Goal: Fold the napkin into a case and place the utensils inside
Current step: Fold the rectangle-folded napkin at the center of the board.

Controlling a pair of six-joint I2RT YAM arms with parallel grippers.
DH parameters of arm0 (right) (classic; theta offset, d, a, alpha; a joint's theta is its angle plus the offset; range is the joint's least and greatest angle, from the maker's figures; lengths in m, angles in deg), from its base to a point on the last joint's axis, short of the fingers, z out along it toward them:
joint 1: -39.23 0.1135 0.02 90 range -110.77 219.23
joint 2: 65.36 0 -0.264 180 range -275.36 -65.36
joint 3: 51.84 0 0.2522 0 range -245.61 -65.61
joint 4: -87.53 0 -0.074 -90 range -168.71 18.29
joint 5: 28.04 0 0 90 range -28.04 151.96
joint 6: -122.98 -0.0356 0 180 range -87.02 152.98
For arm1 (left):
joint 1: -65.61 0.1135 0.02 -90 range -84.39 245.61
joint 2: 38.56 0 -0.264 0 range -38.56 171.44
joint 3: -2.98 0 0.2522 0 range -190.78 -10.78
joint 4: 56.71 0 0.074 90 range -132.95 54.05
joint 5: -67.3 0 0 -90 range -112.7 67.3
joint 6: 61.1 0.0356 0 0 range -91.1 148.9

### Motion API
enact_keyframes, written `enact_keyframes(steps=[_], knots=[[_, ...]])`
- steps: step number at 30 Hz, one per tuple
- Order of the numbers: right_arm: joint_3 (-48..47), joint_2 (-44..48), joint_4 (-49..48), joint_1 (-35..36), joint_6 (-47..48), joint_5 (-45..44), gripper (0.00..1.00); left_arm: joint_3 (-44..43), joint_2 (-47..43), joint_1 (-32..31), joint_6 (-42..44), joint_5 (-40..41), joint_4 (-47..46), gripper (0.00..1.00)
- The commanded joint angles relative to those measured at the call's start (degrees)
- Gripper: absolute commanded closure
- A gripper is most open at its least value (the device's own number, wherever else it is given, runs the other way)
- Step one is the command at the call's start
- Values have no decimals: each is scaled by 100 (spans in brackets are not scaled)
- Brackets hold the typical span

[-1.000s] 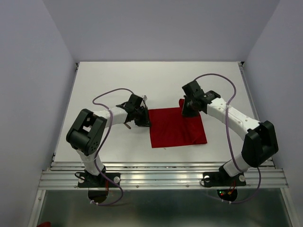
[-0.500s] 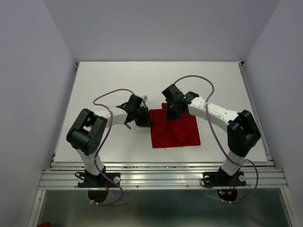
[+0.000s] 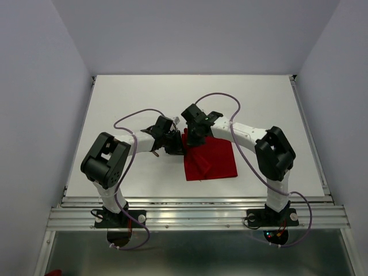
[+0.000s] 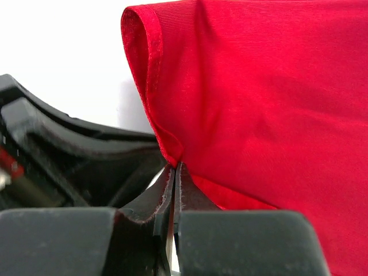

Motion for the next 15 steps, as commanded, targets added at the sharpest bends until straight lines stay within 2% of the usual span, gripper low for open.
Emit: enact_keyframes(steps=[1, 15], knots=[[-415, -230, -165, 88, 4, 73, 99, 196, -1, -44, 31, -123, -42, 75], [-679, -424, -200, 247, -48, 161, 99, 196, 96, -44, 92, -158, -16, 75]])
